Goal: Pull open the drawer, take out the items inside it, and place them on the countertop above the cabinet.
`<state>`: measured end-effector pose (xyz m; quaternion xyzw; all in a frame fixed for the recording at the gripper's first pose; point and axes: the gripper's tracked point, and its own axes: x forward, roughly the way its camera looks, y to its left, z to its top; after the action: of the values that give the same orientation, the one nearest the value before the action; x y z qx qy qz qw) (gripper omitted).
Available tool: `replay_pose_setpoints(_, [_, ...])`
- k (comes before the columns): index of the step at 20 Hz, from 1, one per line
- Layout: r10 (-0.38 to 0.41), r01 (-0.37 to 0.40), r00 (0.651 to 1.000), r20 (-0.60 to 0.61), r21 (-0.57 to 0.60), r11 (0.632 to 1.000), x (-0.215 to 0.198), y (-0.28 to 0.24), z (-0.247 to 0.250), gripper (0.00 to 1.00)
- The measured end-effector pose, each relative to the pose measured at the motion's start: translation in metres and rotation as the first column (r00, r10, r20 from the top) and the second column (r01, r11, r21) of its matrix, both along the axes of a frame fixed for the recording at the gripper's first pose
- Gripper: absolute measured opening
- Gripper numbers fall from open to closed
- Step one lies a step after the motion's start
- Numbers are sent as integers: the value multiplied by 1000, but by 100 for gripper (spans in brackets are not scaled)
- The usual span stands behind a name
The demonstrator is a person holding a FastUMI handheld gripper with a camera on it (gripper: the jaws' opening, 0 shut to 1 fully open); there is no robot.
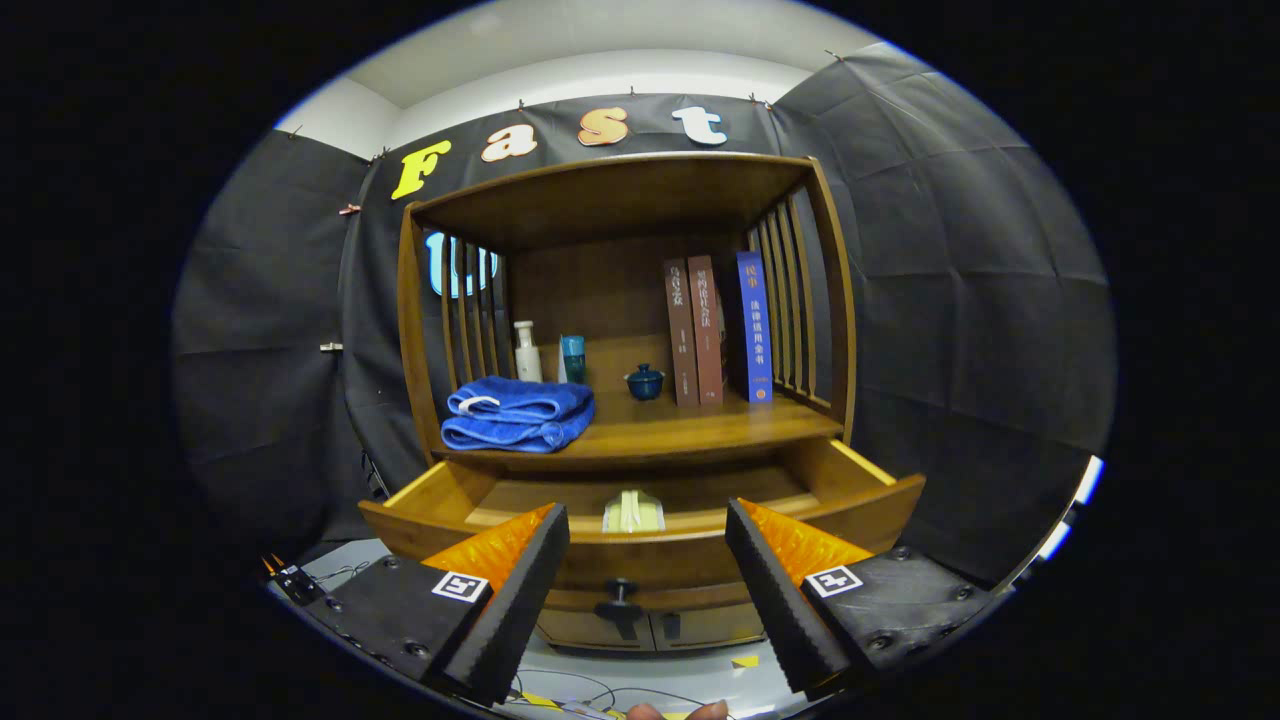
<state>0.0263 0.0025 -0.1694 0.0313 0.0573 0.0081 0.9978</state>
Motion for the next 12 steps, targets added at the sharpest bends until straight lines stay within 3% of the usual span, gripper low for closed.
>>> replay_pose_setpoints(7, [-3,-12,988,-154,-93,996,61,23,20,99])
replay_pose_setpoints(12, [-14,-38,919,-393,-123,992,108,41,-28,99])
